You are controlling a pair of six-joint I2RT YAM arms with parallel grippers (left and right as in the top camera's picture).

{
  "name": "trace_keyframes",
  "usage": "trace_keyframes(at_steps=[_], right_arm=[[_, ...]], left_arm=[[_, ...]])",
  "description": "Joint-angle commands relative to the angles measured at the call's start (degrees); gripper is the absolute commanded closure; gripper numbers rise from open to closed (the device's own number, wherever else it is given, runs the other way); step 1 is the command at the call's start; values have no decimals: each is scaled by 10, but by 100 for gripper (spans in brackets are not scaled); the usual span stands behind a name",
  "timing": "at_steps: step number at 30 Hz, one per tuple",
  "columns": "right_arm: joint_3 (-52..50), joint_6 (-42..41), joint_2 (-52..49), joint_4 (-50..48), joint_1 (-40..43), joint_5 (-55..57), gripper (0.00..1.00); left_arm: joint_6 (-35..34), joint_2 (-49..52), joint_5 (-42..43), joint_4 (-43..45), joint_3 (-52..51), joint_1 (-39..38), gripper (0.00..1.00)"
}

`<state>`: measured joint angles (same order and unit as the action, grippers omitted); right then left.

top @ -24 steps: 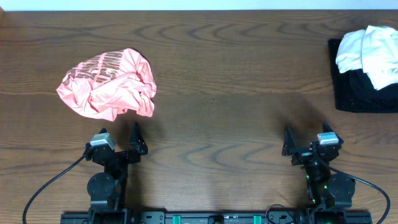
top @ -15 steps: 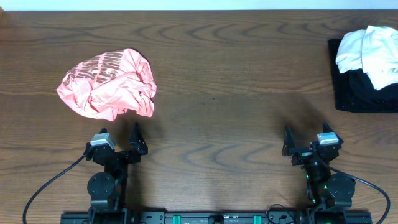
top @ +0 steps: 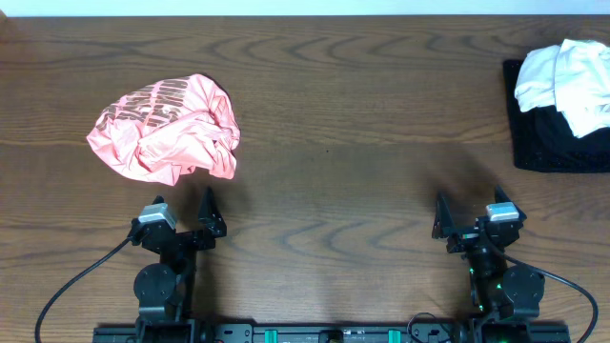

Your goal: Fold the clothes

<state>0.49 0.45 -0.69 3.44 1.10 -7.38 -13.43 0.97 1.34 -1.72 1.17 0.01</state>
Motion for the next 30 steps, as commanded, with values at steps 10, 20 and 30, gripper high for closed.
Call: trace_keyframes(at_steps=[10,20,30], right_arm=[[-2,-6,3,2,4,5,1],[-2,-6,3,2,4,5,1],[-2,-6,3,-13,4,27,1]], left_arm=[[9,1,-5,-23,-9,4,2],[9,1,-5,-23,-9,4,2],[-11,2,-5,-24,-9,4,2]])
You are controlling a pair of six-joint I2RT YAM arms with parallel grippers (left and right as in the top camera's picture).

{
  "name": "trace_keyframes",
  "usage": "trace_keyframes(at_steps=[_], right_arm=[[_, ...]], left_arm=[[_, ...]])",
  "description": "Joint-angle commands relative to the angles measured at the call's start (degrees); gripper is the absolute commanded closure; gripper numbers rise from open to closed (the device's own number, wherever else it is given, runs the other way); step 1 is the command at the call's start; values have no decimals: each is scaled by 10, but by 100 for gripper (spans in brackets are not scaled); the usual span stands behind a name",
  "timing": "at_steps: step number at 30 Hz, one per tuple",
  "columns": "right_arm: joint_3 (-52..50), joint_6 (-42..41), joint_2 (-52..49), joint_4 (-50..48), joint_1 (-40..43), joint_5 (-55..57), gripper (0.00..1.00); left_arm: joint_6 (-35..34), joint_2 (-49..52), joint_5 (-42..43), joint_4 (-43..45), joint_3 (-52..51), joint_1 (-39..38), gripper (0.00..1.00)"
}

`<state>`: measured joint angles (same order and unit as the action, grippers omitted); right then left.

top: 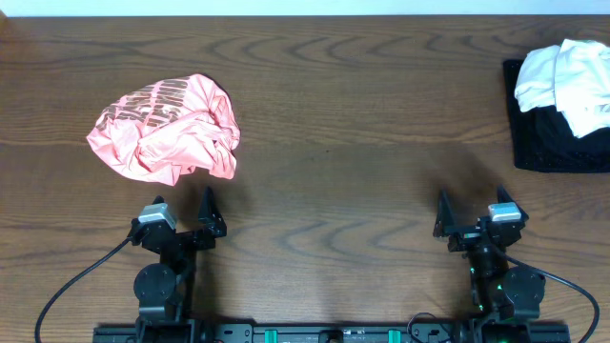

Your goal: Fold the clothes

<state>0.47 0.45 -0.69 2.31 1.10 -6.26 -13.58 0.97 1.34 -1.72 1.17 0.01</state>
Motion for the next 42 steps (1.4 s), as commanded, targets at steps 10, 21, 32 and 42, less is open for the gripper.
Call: trace_keyframes(at_steps=[10,21,32,42], right_arm=[[-2,-69,3,-70,4,-98,1],[131,-74,-155,-56,4,-172,1],[434,-67,-614,12,3,-337,1],[576,-151,-904,-51,-14,-511,1]], left_arm=[[-78,4,43,-7,-5,4,2],[-77,226,43,-55,168,4,2],[-19,567,40,-244,483,11,2],[-19,678,45,-263,554,57,2]])
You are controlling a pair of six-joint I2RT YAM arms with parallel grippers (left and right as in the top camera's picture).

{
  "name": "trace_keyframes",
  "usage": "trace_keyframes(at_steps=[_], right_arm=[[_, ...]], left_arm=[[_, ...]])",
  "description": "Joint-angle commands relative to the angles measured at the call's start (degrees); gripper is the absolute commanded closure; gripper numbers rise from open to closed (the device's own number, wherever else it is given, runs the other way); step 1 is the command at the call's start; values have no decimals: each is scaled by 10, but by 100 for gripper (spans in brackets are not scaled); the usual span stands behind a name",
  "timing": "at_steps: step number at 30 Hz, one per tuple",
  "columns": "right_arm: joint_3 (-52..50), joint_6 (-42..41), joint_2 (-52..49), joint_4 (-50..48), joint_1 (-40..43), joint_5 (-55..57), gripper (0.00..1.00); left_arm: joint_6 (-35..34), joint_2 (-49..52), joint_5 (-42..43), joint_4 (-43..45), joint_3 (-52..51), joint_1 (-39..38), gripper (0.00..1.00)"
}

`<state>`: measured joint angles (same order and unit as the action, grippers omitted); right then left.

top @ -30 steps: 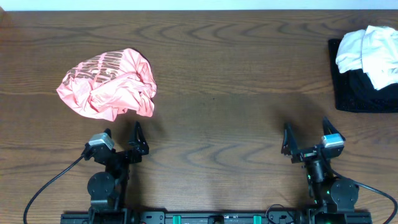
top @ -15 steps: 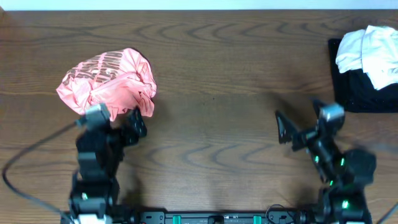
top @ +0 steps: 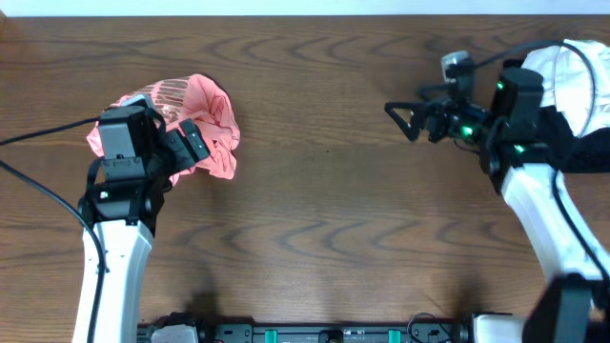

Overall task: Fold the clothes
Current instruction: 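Reach the left gripper to the crumpled pink T-shirt and grasp it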

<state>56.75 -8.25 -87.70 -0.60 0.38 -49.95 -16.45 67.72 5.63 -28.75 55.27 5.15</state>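
A crumpled pink garment (top: 205, 114) with striped print lies on the wooden table (top: 315, 219) at the left. My left gripper (top: 191, 145) hovers over the garment's right part, its fingers spread, nothing visibly clamped between them. My right gripper (top: 400, 121) is out over bare table at the upper right, pointing left, open and empty. Behind the right arm, white clothes (top: 581, 67) lie piled at the far right, partly hidden by the arm.
The white clothes rest on a black mat or bin (top: 538, 157) against the right edge. Cables run from both arms across the table, one off the left edge. The table's far edge runs close behind both garments.
Both arms have left their places at the table's front edge. The left gripper now sits over the pink garment. The right gripper now reaches out beside the white pile, pointing left.
At both earlier moments the two arms stood folded at the front edge with open grippers, and the pink garment lay untouched. Now both arms are extended, the left over the pink garment and the right near the white pile.
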Motion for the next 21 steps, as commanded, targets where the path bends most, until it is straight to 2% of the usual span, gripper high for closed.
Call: trace_keyframes(at_steps=[1,10,16,21], right_arm=[[13,-78,-51,-41,-7,-80,1],[13,-32,-120,-56,-19,-52,1],[13,-19,-122,-33,-33,-12,1],[13,-2,-122,-5,-34,-4,1]], left_arm=[[9,17,9,13,12,5,2],[16,134,81,115,12,-4,2],[16,242,81,200,12,-47,2],[16,296,81,238,12,-52,2]])
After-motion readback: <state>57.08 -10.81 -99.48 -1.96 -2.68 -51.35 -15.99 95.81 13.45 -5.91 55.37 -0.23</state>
